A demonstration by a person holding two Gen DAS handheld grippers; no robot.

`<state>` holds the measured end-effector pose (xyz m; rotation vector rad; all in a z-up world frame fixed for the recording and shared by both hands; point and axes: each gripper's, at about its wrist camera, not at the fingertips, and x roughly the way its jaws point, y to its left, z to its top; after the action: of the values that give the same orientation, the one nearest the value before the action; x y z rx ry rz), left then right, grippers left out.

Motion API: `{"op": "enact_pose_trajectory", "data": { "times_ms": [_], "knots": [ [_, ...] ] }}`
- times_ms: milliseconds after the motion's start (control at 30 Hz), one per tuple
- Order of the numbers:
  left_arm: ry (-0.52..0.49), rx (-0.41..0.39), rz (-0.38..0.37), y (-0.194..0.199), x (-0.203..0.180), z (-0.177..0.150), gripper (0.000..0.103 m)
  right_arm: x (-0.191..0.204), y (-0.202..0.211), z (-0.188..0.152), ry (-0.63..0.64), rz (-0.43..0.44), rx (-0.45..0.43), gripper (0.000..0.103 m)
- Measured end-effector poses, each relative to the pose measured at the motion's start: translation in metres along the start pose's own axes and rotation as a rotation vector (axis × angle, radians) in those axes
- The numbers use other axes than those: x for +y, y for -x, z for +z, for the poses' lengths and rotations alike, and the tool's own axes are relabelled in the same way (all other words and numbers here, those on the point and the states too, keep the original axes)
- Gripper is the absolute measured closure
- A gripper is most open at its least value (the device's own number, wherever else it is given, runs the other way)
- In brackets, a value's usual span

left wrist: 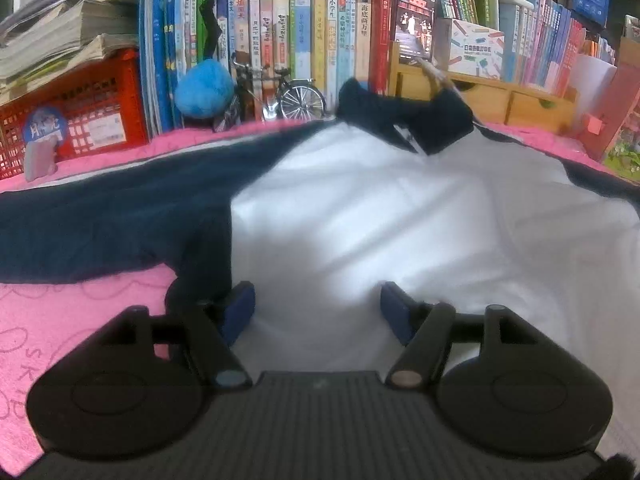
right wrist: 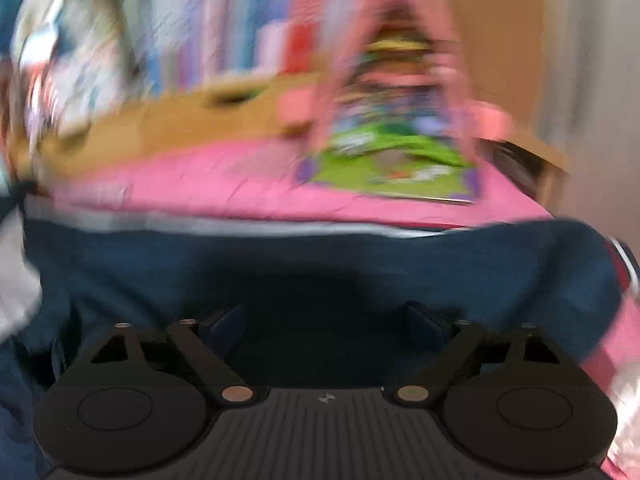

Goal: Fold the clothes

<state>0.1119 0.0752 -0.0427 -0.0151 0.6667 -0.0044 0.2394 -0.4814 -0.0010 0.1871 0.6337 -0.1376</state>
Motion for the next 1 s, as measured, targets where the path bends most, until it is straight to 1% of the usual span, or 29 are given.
{"op": "enact_pose_trajectory", "data": {
  "times_ms": [67,100,133,167,200,233,333,367,400,433,467,500,533,567,600,667,700,733,767,800,867,900,933,1000],
  "knots": [
    [-0.004,0.001,-0.002,0.000,-0.001,0.000,0.031,-0.036,0.013,0.003,-0.139,-0.028,-0.060,0.013],
    [-0.005,0.002,-0.002,0.000,-0.002,0.000,0.030,-0.051,0.017,0.005,-0.178,-0.075,-0.089,0.012],
    [-0.005,0.002,-0.002,0.000,-0.002,0.000,0.030,-0.064,0.018,0.007,-0.200,-0.144,-0.114,0.007],
    [-0.005,0.002,-0.001,0.000,-0.002,0.000,0.030,-0.077,0.016,0.010,-0.222,-0.209,-0.121,0.003],
    [-0.005,0.002,-0.001,0.000,-0.002,0.001,0.030,-0.088,0.013,0.012,-0.248,-0.251,-0.114,0.003],
    [-0.004,0.002,-0.001,0.000,-0.002,0.001,0.030,-0.098,0.007,0.014,-0.278,-0.268,-0.097,0.000],
    [-0.004,0.003,-0.001,0.000,-0.002,0.001,0.030,-0.110,-0.019,0.018,-0.307,-0.300,-0.020,0.000],
    [-0.004,0.003,-0.002,0.000,-0.002,0.001,0.030,-0.113,-0.028,0.019,-0.315,-0.310,0.007,0.002],
    [-0.004,0.003,-0.002,0.000,-0.002,0.001,0.030,-0.116,-0.037,0.020,-0.322,-0.321,0.034,0.008],
    [-0.004,0.003,-0.003,0.000,-0.002,0.001,0.030,-0.116,-0.043,0.023,-0.308,-0.325,0.037,0.022],
    [-0.004,0.003,-0.002,0.000,-0.002,0.001,0.030,-0.114,-0.048,0.026,-0.285,-0.327,0.030,0.050],
    [-0.004,0.003,-0.002,0.000,-0.002,0.001,0.030,-0.113,-0.051,0.029,-0.267,-0.318,0.021,0.064],
    [-0.005,0.003,-0.002,0.000,-0.002,0.001,0.030,-0.113,-0.051,0.034,-0.263,-0.298,-0.014,0.078],
    [-0.004,0.003,-0.002,0.000,-0.002,0.001,0.030,-0.113,-0.050,0.040,-0.264,-0.275,-0.061,0.079],
    [-0.004,0.003,-0.002,0.000,-0.002,0.001,0.030,-0.112,-0.046,0.045,-0.249,-0.260,-0.131,0.079],
    [-0.005,0.003,-0.002,0.000,-0.002,0.001,0.030,-0.104,-0.026,0.048,-0.139,-0.216,-0.371,0.077],
    [-0.006,0.003,-0.002,0.000,-0.002,0.001,0.030,-0.099,-0.023,0.047,-0.072,-0.233,-0.446,0.074],
    [-0.006,0.003,-0.002,0.000,-0.002,0.001,0.030,-0.099,-0.029,0.049,-0.045,-0.277,-0.428,0.064],
    [-0.006,0.003,-0.002,0.000,-0.002,0.000,0.030,-0.100,-0.039,0.051,-0.035,-0.325,-0.377,0.055],
    [-0.007,0.003,-0.002,0.000,-0.002,0.001,0.030,-0.105,-0.050,0.052,-0.055,-0.355,-0.298,0.052],
    [-0.007,0.004,-0.002,0.000,-0.002,0.001,0.029,-0.117,-0.072,0.051,-0.123,-0.389,-0.124,0.040],
    [-0.007,0.004,-0.003,0.000,-0.002,0.001,0.029,-0.119,-0.072,0.047,-0.149,-0.389,-0.105,0.039],
    [-0.008,0.004,-0.004,0.000,-0.002,0.001,0.028,-0.120,-0.068,0.042,-0.172,-0.386,-0.112,0.039],
    [-0.010,0.005,-0.007,0.000,-0.002,0.001,0.027,-0.114,-0.045,0.033,-0.199,-0.332,-0.203,0.039]
  ]
}}
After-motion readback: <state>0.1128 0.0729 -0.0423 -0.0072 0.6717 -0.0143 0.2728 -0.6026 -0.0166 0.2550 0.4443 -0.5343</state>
